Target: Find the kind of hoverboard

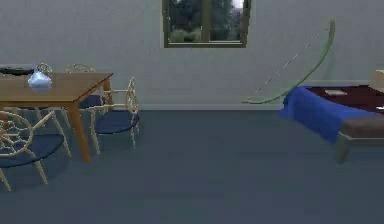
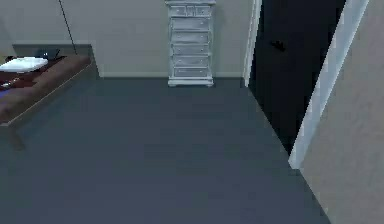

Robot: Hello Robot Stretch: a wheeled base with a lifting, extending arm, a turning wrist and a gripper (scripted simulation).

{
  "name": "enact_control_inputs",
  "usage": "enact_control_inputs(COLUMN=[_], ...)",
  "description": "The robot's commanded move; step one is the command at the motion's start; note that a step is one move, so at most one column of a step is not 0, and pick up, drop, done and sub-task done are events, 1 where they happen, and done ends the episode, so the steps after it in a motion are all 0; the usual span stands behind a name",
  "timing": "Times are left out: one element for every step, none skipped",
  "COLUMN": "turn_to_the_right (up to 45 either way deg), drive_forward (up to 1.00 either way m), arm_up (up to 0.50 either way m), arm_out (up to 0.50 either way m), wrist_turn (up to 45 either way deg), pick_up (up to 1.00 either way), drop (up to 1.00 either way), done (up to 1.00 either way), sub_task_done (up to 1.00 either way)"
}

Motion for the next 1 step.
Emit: enact_control_inputs(turn_to_the_right=[-45.0], drive_forward=[0.0], arm_up=[0.0], arm_out=[0.0], wrist_turn=[0.0], pick_up=[0.0], drop=[0.0], done=[0.0], sub_task_done=[0.0])
